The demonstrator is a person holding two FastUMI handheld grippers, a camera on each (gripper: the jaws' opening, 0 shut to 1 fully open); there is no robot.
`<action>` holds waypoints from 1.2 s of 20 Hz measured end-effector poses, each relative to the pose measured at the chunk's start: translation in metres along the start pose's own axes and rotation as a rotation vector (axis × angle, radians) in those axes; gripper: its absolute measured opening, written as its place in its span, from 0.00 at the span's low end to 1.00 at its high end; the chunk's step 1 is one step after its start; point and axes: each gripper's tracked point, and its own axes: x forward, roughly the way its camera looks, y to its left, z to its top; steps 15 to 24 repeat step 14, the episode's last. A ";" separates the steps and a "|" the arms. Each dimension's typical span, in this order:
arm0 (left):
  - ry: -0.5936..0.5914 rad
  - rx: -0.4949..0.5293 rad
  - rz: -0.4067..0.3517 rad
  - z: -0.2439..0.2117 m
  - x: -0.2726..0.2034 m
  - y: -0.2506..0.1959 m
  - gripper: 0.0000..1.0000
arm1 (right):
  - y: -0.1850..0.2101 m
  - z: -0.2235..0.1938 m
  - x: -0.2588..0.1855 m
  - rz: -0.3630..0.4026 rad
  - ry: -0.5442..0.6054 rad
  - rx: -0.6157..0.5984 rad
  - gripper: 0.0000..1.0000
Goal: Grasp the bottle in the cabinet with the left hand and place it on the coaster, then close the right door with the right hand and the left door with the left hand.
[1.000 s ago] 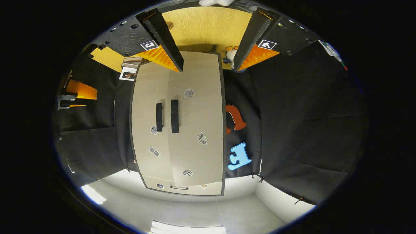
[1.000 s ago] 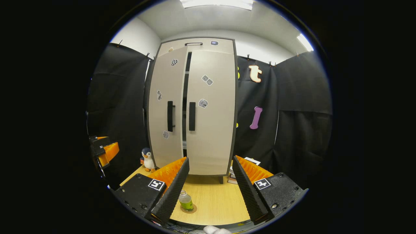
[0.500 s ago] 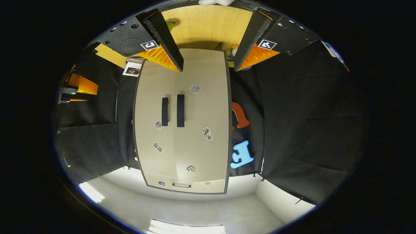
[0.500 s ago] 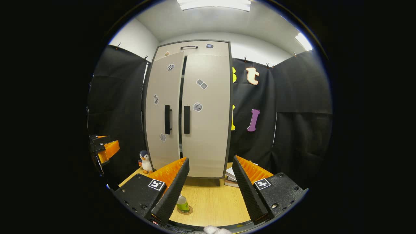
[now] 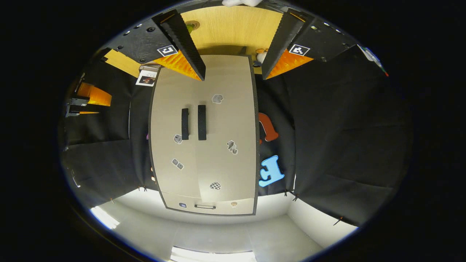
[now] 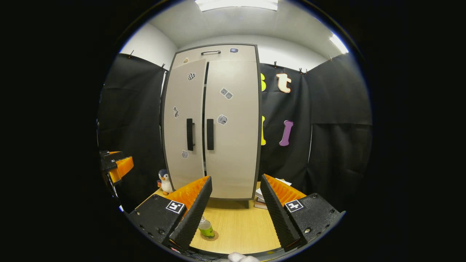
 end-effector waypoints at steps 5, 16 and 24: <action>-0.001 -0.002 0.000 -0.001 -0.003 0.004 0.95 | 0.004 -0.001 -0.004 0.000 -0.007 -0.021 0.83; 0.027 0.018 -0.018 -0.011 -0.008 0.001 0.95 | 0.015 -0.006 0.000 0.012 0.003 -0.010 0.83; 0.027 0.018 -0.018 -0.011 -0.008 0.001 0.95 | 0.015 -0.006 0.000 0.012 0.003 -0.010 0.83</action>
